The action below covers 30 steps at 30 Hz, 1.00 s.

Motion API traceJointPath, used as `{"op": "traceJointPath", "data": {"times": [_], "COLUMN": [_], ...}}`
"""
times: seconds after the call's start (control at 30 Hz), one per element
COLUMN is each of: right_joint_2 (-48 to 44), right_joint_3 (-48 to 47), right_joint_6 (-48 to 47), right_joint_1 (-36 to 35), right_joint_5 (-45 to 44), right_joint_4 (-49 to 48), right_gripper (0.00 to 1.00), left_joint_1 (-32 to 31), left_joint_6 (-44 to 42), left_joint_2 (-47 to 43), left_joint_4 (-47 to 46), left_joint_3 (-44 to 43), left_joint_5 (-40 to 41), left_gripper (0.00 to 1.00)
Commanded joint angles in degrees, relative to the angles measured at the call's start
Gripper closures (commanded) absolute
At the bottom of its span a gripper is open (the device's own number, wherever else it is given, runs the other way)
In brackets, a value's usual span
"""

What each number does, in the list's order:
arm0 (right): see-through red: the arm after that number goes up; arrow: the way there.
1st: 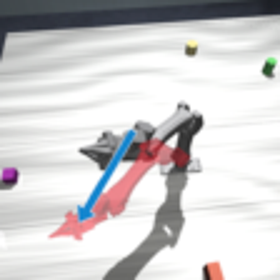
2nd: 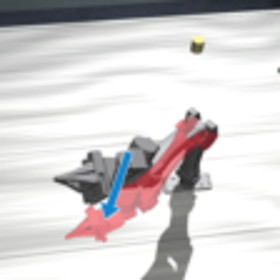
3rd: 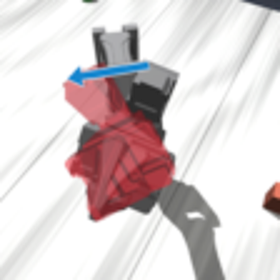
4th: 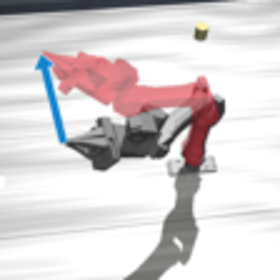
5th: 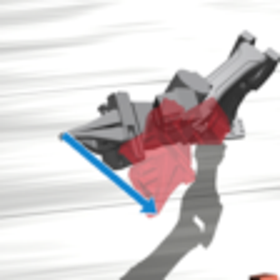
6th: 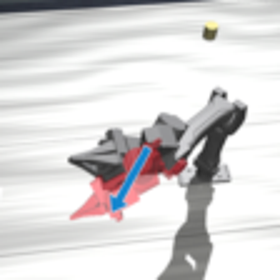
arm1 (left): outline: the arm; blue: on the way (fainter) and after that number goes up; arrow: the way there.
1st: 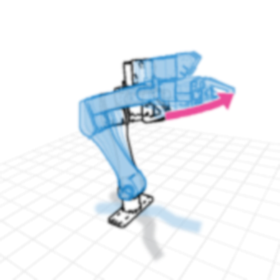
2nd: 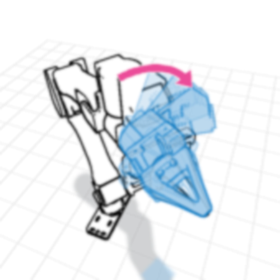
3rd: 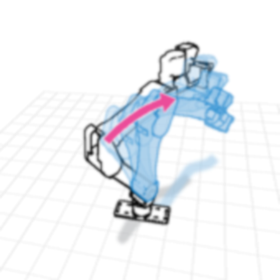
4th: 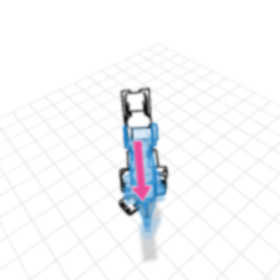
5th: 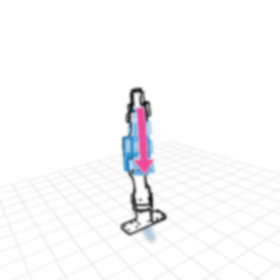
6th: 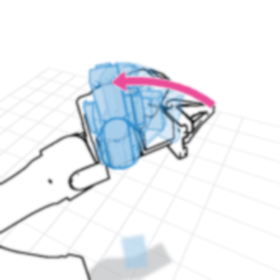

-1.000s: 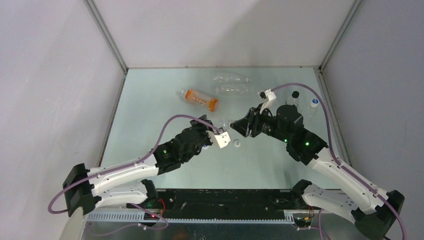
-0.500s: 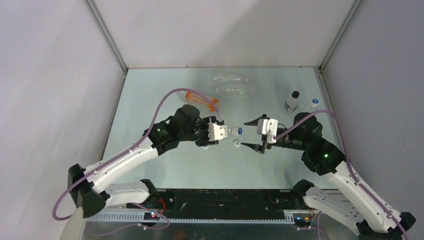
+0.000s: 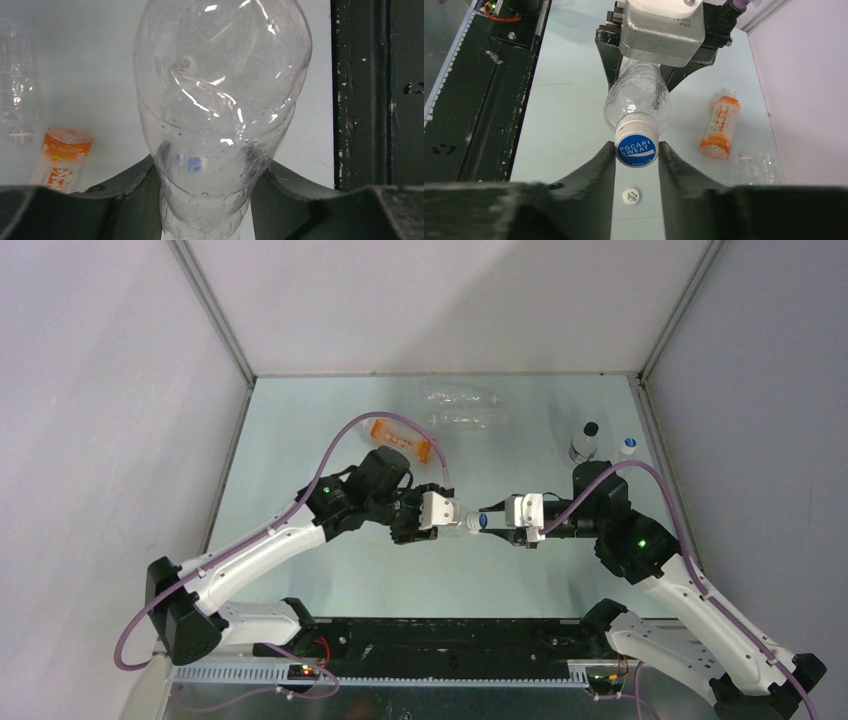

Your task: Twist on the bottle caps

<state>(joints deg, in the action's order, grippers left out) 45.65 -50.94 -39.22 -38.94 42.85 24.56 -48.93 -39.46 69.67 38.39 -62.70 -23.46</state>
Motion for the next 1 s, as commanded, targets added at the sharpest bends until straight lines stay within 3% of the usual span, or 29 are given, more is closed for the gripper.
{"op": "traceJointPath", "data": {"times": [0.0, 0.13, 0.2, 0.33, 0.43, 0.5, 0.6, 0.7, 0.8, 0.97], "right_joint_2": [0.98, 3.18, 4.52, 6.88, 8.08, 9.11, 9.5, 7.68, 5.35, 0.57], "right_joint_3": [-2.37, -2.45, -2.49, -2.48, -2.45, -2.26, -2.08, -1.87, -1.65, -1.71], "right_joint_6": [1.28, 8.72, 18.92, 46.94, 71.01, 76.22, 76.81, 69.33, 54.0, 31.84], "right_joint_1": [-0.44, -0.45, -0.44, -0.54, -0.47, -0.62, -0.54, 0.05, 0.38, 1.62], "right_joint_5": [2.51, 1.52, -1.09, -14.48, -22.78, -24.04, -26.49, -25.7, -22.11, -12.31], "right_joint_4": [-0.73, -1.86, -4.36, -11.83, -13.52, -15.46, -16.67, -17.63, -17.86, -12.38], "right_gripper": [0.75, 0.93, 0.99, 1.0, 1.0, 1.0, 1.0, 0.82, 0.58, 0.45], "left_joint_1": [0.37, 0.09, -1.11, -7.04, -11.28, -13.64, -14.5, -14.14, -12.19, -5.16], "left_joint_6": [-0.46, 1.49, 3.32, 1.66, -5.56, -9.51, -9.0, -6.62, -1.06, 3.21], "left_joint_2": [0.2, -0.15, -1.77, -8.04, -9.11, -8.28, -7.37, -7.61, -9.08, -11.82], "left_joint_4": [-0.04, -4.15, -10.33, -29.5, -40.9, -46.68, -48.1, -43.12, -36.01, -21.8], "left_joint_3": [-2.54, -1.91, 0.28, 10.32, 17.25, 20.12, 21.63, 21.36, 20.03, 16.5], "left_joint_5": [-2.65, 1.48, 9.45, 32.49, 47.48, 52.03, 53.17, 52.86, 46.34, 29.01], "left_gripper": [1.0, 1.0, 1.0, 1.0, 1.0, 1.0, 1.0, 1.0, 1.0, 1.0]}}
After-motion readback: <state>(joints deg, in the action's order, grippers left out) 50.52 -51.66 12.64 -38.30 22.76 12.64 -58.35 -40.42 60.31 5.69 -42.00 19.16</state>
